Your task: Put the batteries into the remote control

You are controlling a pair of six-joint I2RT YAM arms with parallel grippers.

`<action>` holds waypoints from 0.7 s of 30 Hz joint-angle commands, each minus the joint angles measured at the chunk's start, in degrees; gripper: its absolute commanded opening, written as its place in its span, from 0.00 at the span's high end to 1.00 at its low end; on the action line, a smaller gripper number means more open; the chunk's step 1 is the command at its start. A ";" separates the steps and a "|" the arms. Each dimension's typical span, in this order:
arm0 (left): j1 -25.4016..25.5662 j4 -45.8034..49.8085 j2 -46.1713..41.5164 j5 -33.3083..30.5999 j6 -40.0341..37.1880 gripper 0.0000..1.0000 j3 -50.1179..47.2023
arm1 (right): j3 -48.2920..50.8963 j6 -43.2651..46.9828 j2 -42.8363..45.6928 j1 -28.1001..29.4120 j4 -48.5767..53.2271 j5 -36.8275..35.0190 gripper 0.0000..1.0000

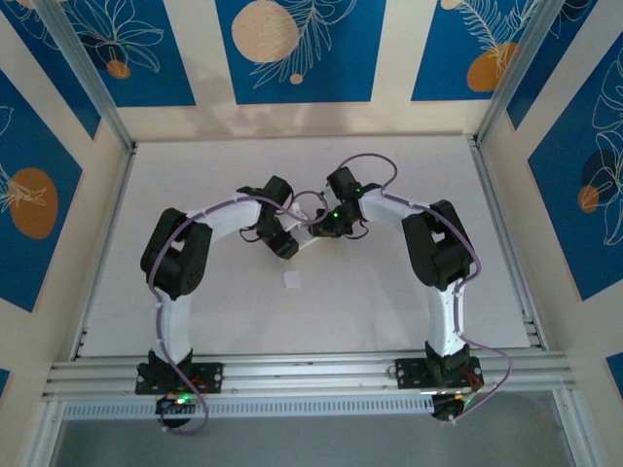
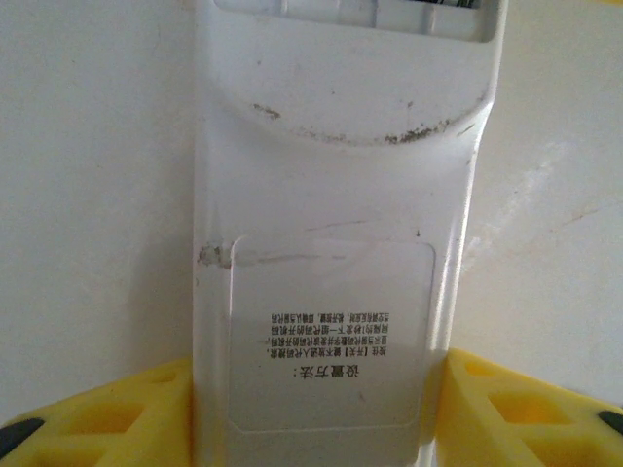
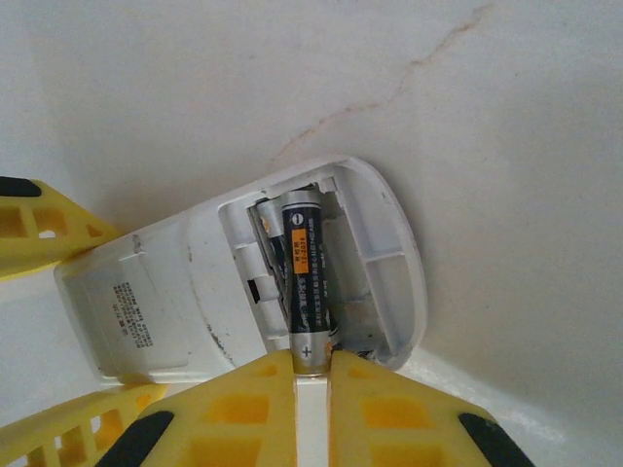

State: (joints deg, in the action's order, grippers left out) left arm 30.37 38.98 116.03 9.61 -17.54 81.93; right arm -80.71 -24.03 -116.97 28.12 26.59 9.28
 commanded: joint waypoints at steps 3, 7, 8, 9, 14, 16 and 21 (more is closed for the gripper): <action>-0.49 1.27 1.53 1.41 -1.02 0.46 1.06 | -0.87 -0.24 -1.16 0.36 0.82 0.57 0.79; -0.49 1.29 1.59 1.56 -1.03 0.46 1.13 | -0.87 0.39 -0.61 0.40 1.56 -0.19 0.75; -0.49 1.33 1.61 1.56 -0.97 0.46 1.12 | -0.75 0.43 -0.38 0.36 1.66 -0.46 0.74; -0.50 1.29 1.65 1.51 -0.93 0.46 1.13 | -0.53 0.52 -0.15 0.36 1.69 -0.54 0.74; -0.49 1.27 1.57 1.60 -0.92 0.46 1.13 | -0.21 0.91 1.01 0.36 2.09 -1.14 0.71; -0.54 1.34 1.61 1.56 -0.93 0.46 1.13 | 0.01 1.10 1.69 0.36 2.49 -2.05 0.70; -0.49 1.35 1.58 1.59 -0.96 0.46 1.17 | 2.41 1.34 4.80 0.28 1.64 -3.83 0.70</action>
State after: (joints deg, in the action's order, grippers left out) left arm 30.37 39.05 116.07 9.63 -17.56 82.02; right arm -79.83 -23.57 -115.57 28.51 26.48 7.46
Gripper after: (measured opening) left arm 0.545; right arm 0.300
